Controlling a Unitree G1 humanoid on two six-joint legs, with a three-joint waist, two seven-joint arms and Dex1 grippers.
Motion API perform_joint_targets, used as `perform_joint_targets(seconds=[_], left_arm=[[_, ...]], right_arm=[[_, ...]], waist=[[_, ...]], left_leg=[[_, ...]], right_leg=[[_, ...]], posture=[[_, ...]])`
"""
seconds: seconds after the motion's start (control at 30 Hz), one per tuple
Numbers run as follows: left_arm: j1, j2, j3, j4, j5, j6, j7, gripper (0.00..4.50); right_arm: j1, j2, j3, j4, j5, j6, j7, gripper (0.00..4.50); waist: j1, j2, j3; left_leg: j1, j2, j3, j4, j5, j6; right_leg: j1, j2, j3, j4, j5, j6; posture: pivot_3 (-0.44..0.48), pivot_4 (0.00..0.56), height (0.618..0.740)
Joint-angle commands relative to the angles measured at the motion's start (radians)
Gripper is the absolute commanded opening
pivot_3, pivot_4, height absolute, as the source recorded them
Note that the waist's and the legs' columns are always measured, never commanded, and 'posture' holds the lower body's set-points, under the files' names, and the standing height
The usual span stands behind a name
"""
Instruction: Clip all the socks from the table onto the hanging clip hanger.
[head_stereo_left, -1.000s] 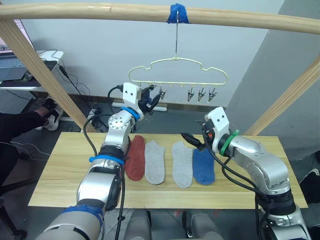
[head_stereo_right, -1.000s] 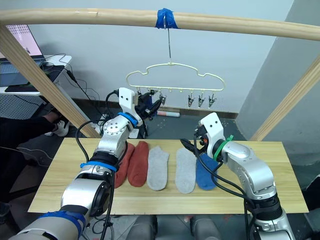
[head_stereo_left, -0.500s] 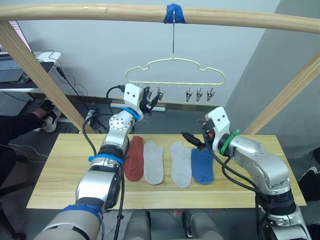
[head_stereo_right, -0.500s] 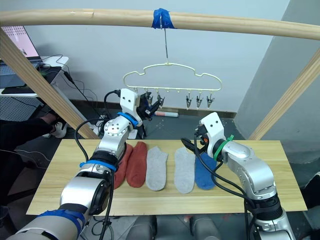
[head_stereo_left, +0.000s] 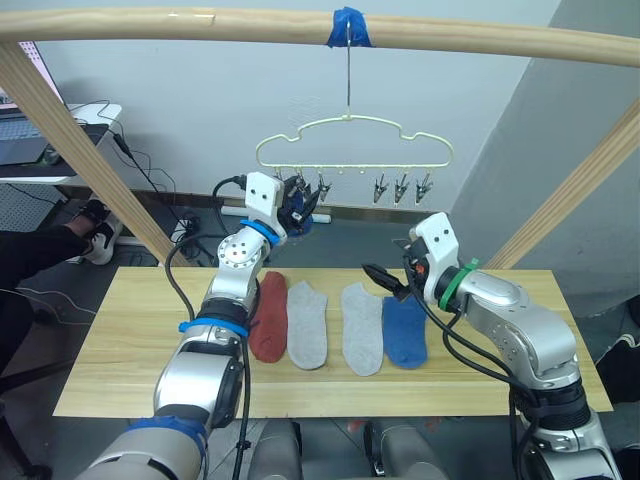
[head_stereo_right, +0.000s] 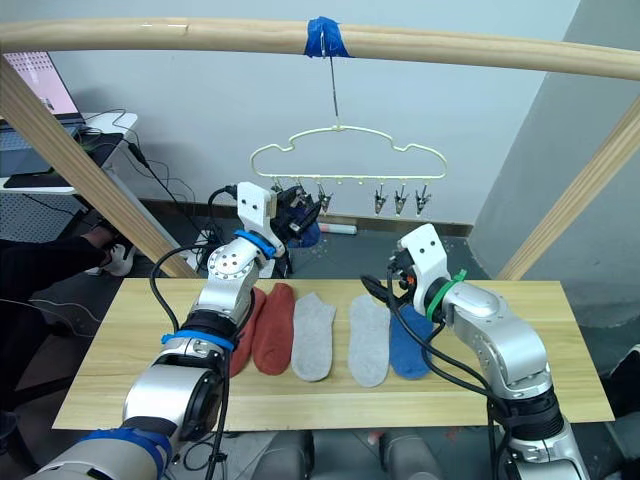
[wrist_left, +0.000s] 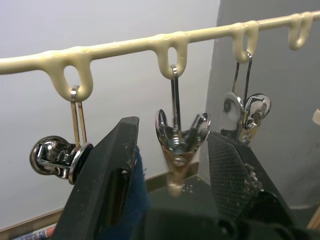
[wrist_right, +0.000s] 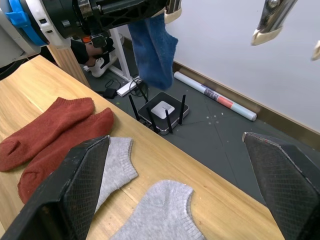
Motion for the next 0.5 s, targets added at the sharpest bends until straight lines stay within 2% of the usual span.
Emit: perform_joint_targets(seconds=[0.03, 0.5], left_arm=[[0.0, -0.021, 0.022, -0.055, -0.032, 0.006, 0.022, 2.43], [0.024, -0.05, 0.042, -0.105, -0.051, 0.009, 0.068, 2.43]], right_arm=[[-0.018, 0.011, -0.018, -0.059, 0.018, -0.043, 0.002, 4.5], [-0.062, 0.057, -0.049, -0.104, 0.123, -0.197, 0.077, 4.5]], waist=[[0.0, 0.0, 0.0], [-0.001, 0.0, 0.0]], left_leg=[[0.0, 0.0, 0.0, 0.0, 0.0, 0.0], [0.0, 0.0, 0.0, 0.001, 0.0, 0.0]], right_leg=[[0.0, 0.0, 0.0, 0.0, 0.0, 0.0], [0.0, 0.0, 0.0, 0.001, 0.0, 0.0]], posture=[[-0.068, 0.172, 0.74], [-0.07, 0.169, 0.74]])
